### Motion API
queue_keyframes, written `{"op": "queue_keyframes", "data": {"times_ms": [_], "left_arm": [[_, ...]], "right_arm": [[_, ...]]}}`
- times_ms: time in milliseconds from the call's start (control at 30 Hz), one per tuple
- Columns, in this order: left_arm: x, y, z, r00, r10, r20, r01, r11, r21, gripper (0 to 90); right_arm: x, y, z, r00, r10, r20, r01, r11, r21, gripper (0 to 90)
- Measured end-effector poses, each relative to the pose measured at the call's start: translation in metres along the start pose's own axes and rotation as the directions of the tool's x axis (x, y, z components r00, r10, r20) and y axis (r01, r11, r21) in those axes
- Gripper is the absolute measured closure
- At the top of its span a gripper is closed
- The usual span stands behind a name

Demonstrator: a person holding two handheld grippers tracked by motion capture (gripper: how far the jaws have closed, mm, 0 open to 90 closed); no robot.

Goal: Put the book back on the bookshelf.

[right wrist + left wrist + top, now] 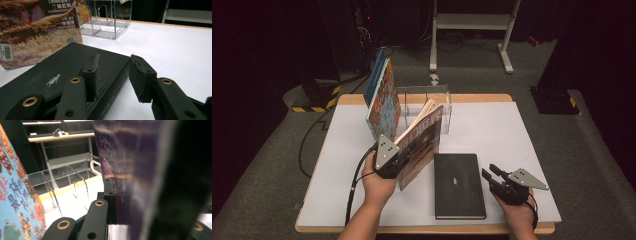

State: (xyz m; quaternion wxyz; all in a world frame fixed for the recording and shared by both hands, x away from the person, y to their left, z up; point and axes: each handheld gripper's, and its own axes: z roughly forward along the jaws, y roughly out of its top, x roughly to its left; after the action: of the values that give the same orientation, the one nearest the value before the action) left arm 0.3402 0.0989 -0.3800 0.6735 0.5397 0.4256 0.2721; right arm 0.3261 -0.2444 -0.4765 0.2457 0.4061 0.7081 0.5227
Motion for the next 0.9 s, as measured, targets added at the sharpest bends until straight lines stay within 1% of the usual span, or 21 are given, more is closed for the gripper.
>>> {"op": "queue_keyframes", "data": {"times_ms": [133, 200, 300, 467, 567, 667, 833, 900], "left_arm": [[0.005, 0.009, 0.001, 0.9989, 0.000, -0.046, -0.002, 0.9994, -0.036, 84.0], [0.007, 0.014, 0.003, 0.9962, 0.005, -0.087, -0.009, 0.9984, -0.056, 83.9], [0.009, 0.018, 0.007, 0.9933, 0.017, -0.114, -0.025, 0.9974, -0.068, 83.9], [0.010, 0.025, 0.019, 0.9884, 0.014, -0.151, -0.025, 0.9969, -0.074, 83.9], [0.010, 0.027, 0.029, 0.9847, 0.015, -0.174, -0.029, 0.9963, -0.080, 83.9], [0.012, 0.029, 0.038, 0.9795, 0.026, -0.200, -0.043, 0.9956, -0.083, 83.8], [0.015, 0.029, 0.051, 0.9740, 0.033, -0.224, -0.056, 0.9938, -0.096, 83.8], [0.015, 0.029, 0.055, 0.9715, 0.046, -0.233, -0.070, 0.9930, -0.095, 83.9]], "right_arm": [[-0.001, 0.001, -0.003, 1.0000, 0.007, -0.007, -0.007, 1.000, -0.014, 59.7], [-0.002, 0.001, -0.004, 1.0000, 0.007, -0.006, -0.007, 1.000, -0.019, 59.8], [-0.003, 0.002, -0.005, 0.9998, 0.019, -0.005, -0.019, 1.000, -0.024, 60.0], [-0.003, 0.003, -0.007, 0.9998, 0.021, -0.006, -0.021, 0.999, -0.032, 60.1], [-0.003, 0.002, -0.007, 0.9998, 0.018, -0.006, -0.018, 0.999, -0.032, 60.1], [-0.002, 0.002, -0.007, 0.9998, 0.018, -0.008, -0.018, 0.999, -0.032, 60.1], [-0.003, 0.002, -0.008, 0.9998, 0.020, -0.006, -0.020, 0.999, -0.036, 60.2], [-0.004, 0.002, -0.008, 0.9997, 0.023, -0.008, -0.024, 0.999, -0.039, 60.2]]}}
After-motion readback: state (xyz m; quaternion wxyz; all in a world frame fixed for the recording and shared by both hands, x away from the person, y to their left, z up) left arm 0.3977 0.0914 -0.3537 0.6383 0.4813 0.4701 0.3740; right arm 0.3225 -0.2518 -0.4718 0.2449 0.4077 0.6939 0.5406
